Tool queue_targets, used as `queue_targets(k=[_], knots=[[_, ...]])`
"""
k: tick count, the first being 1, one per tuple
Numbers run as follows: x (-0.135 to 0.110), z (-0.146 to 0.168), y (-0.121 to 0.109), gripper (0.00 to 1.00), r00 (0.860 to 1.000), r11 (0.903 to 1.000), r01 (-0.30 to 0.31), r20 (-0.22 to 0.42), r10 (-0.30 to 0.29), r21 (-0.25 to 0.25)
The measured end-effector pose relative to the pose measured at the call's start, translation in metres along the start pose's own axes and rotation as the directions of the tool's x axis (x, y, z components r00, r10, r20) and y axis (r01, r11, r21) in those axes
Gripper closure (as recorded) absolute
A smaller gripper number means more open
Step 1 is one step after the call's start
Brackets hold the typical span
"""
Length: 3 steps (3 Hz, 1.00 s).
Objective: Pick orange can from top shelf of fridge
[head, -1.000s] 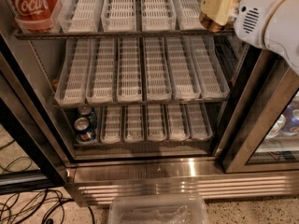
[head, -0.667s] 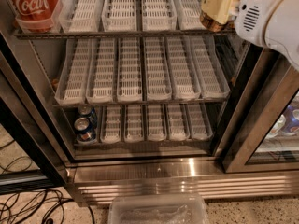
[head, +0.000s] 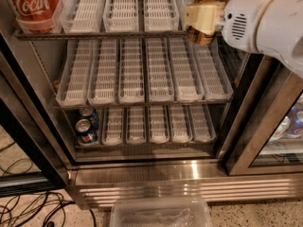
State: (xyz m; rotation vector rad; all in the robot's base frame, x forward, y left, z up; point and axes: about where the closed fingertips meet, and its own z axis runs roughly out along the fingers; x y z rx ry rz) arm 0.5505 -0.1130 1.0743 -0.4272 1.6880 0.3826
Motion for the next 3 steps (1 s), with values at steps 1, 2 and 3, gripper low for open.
queue_targets(k=[1, 2, 3], knots=[[0.001, 0.001, 0.001, 1.0, 1.0, 1.0, -0.001, -0.002, 0.001, -0.003], [0.012, 0.005, 0.032, 1.0, 0.999, 0.9957, -0.001, -0.034, -0.002, -0.093], [0.018, 0.004, 0.082, 1.0, 0.997, 0.9734, 0.023, -0.061, -0.037, -0.228]])
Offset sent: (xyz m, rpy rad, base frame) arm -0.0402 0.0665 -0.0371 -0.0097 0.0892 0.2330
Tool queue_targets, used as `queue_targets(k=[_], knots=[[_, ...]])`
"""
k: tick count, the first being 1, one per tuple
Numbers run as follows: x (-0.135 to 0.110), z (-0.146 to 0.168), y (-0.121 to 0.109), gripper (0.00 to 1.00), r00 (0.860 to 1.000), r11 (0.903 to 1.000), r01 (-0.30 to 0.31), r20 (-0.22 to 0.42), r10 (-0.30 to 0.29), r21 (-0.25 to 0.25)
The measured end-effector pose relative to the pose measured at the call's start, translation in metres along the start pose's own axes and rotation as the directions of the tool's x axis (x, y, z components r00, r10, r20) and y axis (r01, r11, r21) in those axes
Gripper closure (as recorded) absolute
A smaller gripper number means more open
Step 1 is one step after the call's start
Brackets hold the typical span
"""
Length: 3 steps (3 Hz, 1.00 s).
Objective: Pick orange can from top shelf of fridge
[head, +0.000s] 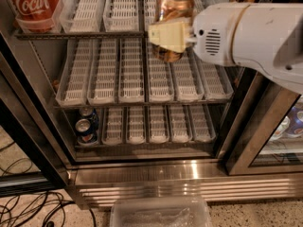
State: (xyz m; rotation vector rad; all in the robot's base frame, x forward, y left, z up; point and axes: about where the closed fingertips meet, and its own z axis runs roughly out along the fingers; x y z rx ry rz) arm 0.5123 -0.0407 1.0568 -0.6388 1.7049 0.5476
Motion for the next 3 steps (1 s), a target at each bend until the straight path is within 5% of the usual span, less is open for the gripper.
queue_targets(k=[1, 2, 3], knots=[[0.006, 0.007, 0.05, 1.0, 0.998, 0.9854, 0.048, -0.036, -0.055, -0.163], [0.016, 0.005, 0.074, 1.0, 0.996, 0.9585, 0.055, -0.05, -0.071, -0.28], [0.017, 0.004, 0.078, 1.0, 0.996, 0.9534, 0.056, -0.054, -0.075, -0.296]])
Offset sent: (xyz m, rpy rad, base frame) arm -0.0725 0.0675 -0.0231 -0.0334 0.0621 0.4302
